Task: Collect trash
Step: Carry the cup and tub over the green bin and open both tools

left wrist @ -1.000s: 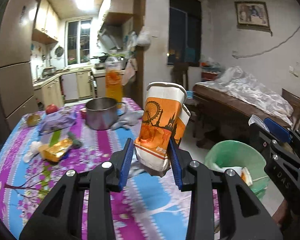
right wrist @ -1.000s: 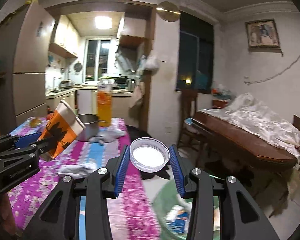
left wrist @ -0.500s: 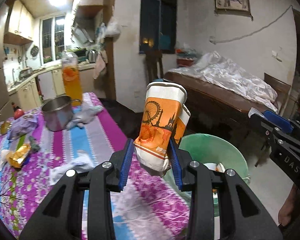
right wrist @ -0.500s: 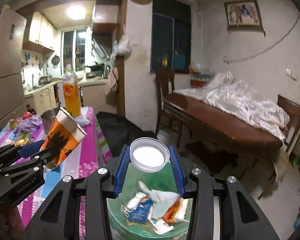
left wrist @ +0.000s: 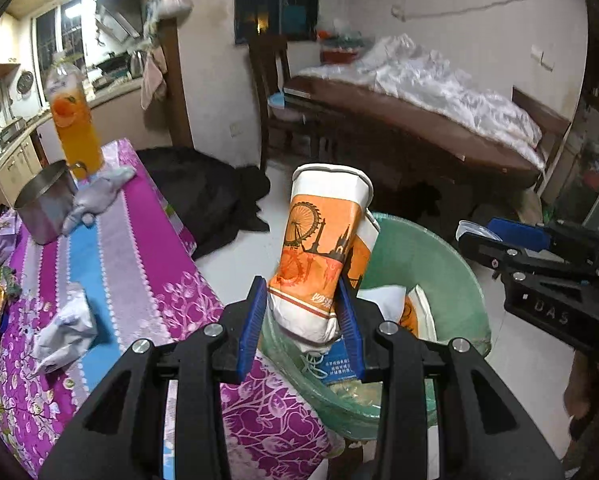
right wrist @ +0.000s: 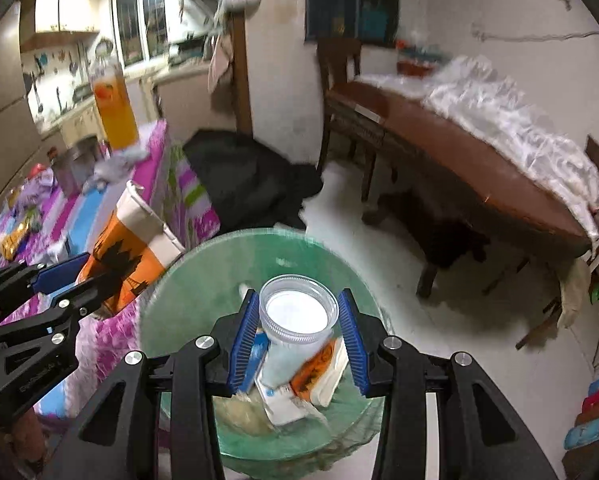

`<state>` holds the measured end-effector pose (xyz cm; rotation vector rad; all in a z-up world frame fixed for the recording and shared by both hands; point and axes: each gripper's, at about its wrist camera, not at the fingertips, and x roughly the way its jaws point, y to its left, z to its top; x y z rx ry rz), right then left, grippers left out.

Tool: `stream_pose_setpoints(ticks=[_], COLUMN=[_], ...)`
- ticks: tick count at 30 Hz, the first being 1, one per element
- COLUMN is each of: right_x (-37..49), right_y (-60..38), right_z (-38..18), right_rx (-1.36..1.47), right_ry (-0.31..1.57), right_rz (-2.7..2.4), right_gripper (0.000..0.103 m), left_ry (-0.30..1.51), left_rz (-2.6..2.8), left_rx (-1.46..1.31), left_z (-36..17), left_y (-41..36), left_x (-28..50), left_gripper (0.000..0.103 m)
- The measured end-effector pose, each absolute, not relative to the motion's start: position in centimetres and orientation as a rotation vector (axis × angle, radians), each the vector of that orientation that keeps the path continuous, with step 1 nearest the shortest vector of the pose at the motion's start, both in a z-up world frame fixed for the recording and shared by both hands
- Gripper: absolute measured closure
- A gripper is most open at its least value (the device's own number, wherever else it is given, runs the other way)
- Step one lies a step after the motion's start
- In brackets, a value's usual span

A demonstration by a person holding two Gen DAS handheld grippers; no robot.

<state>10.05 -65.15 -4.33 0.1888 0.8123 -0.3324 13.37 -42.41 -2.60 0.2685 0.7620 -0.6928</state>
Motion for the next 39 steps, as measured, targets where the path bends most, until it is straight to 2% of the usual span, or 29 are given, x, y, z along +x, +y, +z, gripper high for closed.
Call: stream_pose_setpoints(ticks=[10, 28, 29, 30, 31, 32, 33, 34, 39], right_x=[12.0, 11.9, 11.9, 11.9, 11.9, 11.8, 11.6, 11.5, 10.9], right_y=[-66.1, -65.0, -65.0, -65.0, -65.2, -65.2, -65.3, -65.5, -65.6], right_z=[-7.6, -8.8, -8.8, -8.8, -8.7, -8.6, -8.5, -8.4, -8.1], right_rx=[0.212, 0.234, 0.235, 0.237, 0.241, 0.245, 0.249, 0.253, 0.264], right_ry=[0.903, 0.914, 0.913, 0.913, 0.906, 0.897, 0.891, 0.886, 0.873], right_rz=[-0.318, -0.304, -0.303, -0.302, -0.303, -0.306, -0.312, -0.316, -0.324], right_gripper=[0.061, 0.061, 0.059, 0.048, 0.042, 0.036, 0.036, 0.036, 0.036], left_ry=[0.863, 0.870, 0.870, 0.870, 0.870, 0.869, 0.865, 0.859, 0.860], left_rz=[-0.689, -0.674, -0.671, -0.670, -0.664, -0.661, -0.658, -0.654, -0.642], left_rx=[0.318, 0.319, 0.320, 0.326, 0.331, 0.330, 0.328, 0.327, 0.321], left_z=[-5.1, -5.2, -5.3, -5.3, -5.4, -5.4, -5.4, -5.4, -5.4], left_y=[-44.9, -45.5, -45.5, -45.5, -45.6, -45.5, -45.4, -45.4, -45.2], left_x=[14.6, 15.1, 15.2, 15.2, 15.3, 15.3, 15.3, 15.3, 15.5], left_gripper=[0.069, 0.067, 0.066, 0.065, 0.063, 0.053, 0.043, 0.041, 0.040])
